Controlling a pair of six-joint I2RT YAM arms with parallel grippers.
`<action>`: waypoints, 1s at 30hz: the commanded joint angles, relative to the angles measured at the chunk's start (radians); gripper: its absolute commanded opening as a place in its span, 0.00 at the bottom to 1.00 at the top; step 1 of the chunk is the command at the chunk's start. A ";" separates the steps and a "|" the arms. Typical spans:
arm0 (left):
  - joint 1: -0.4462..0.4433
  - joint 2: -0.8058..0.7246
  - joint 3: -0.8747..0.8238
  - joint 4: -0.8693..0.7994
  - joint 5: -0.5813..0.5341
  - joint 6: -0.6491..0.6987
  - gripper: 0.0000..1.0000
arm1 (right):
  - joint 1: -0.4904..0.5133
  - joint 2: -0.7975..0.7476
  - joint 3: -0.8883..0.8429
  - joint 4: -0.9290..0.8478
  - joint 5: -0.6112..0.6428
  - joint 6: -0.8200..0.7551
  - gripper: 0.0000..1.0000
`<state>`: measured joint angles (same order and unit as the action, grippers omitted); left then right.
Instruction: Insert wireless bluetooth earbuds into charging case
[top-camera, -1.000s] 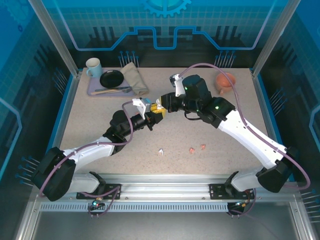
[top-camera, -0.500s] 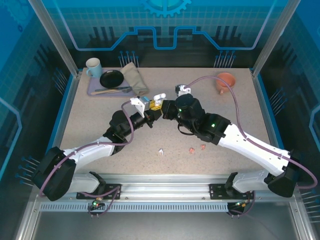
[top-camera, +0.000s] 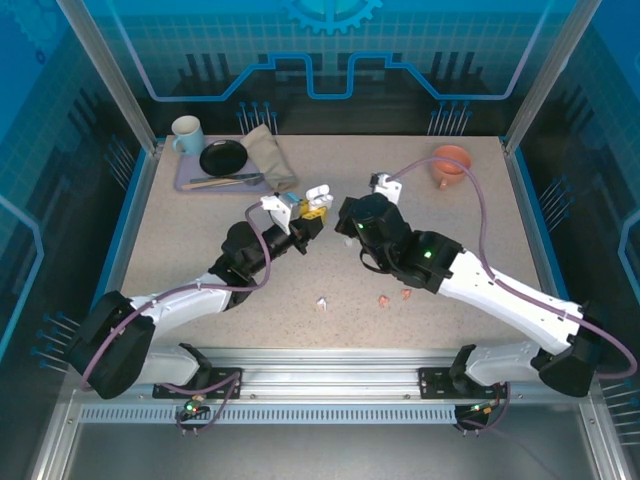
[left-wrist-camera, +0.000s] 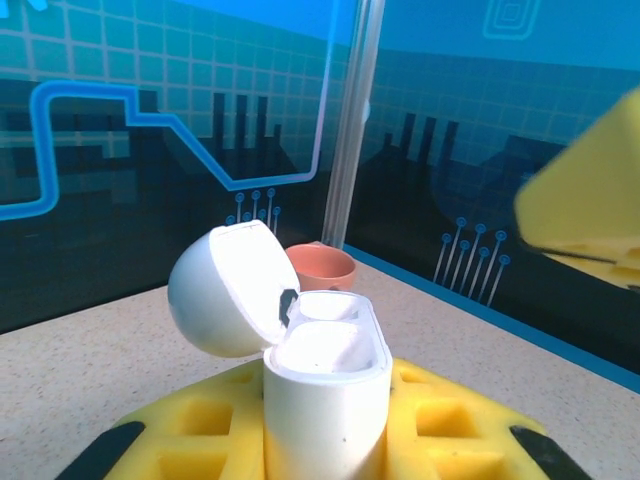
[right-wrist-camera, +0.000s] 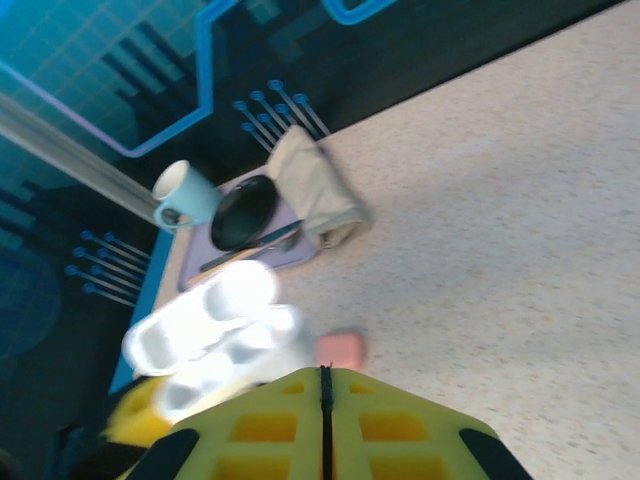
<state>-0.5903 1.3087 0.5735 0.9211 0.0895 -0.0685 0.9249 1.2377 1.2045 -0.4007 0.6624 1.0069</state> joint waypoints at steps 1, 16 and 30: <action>-0.005 -0.054 -0.042 0.004 -0.064 0.027 0.00 | -0.056 -0.051 -0.105 -0.098 -0.054 0.064 0.09; -0.005 -0.263 -0.126 -0.182 -0.095 0.013 0.00 | -0.161 0.214 -0.295 -0.054 -0.281 -0.029 0.20; -0.006 -0.377 -0.147 -0.277 -0.106 0.008 0.00 | -0.115 0.216 -0.306 -0.215 -0.492 -0.019 0.31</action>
<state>-0.5919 0.9569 0.4381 0.6502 0.0090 -0.0692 0.7898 1.4441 0.8902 -0.5716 0.2409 0.9871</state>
